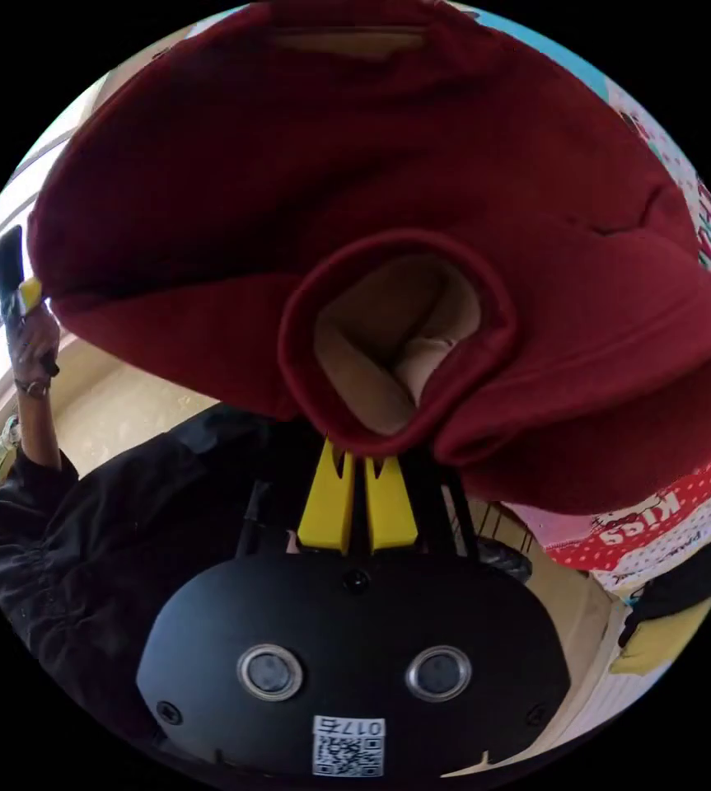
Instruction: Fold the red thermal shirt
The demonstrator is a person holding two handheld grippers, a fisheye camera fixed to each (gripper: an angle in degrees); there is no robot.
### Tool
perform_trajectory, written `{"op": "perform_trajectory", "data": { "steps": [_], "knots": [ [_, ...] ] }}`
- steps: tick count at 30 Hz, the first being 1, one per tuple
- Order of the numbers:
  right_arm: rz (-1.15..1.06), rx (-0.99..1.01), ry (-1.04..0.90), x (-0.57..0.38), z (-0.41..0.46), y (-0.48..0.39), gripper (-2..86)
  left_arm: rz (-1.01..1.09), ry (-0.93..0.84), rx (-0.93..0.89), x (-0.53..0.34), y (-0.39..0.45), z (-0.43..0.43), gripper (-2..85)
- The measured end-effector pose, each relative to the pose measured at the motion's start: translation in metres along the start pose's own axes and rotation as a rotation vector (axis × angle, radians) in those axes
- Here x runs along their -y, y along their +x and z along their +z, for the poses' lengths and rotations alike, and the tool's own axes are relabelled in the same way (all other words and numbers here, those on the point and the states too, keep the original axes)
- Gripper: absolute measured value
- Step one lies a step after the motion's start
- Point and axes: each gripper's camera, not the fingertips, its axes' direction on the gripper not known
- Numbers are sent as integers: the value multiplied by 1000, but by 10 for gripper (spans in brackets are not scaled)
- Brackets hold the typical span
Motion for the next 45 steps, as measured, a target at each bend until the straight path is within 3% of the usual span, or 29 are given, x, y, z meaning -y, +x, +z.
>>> {"op": "perform_trajectory", "data": {
  "steps": [3,7,10,13,16,20,22,27,30,39,45],
  "knots": [
    [-16,133,-20,-27,11,-2,10,-54,19,-10,-9,-12,2,10],
    [-130,319,206,-58,-54,0,26,-77,33,-12,-23,-15,18,8],
    [-92,210,387,-58,-111,20,78,-81,51,-20,-36,-13,29,5],
    [27,57,442,-29,-137,50,126,-88,67,-28,-53,-9,40,2],
    [30,-5,394,11,-121,72,128,-88,90,-14,-74,-2,46,-1],
    [85,-56,97,41,-27,85,110,-102,127,5,-101,2,51,-3],
    [135,-71,203,18,-18,74,80,-139,144,-20,-114,0,57,-4],
    [66,112,540,-94,-30,26,44,-110,164,57,-140,23,55,-6],
    [56,30,658,-175,-35,-25,38,-28,185,110,-157,52,43,-6],
    [-36,-79,1256,-403,-97,-160,33,302,445,-98,-205,149,-25,-7],
    [-73,-198,1506,-509,-86,-234,31,538,509,-15,-244,223,-28,-7]
  ]
}}
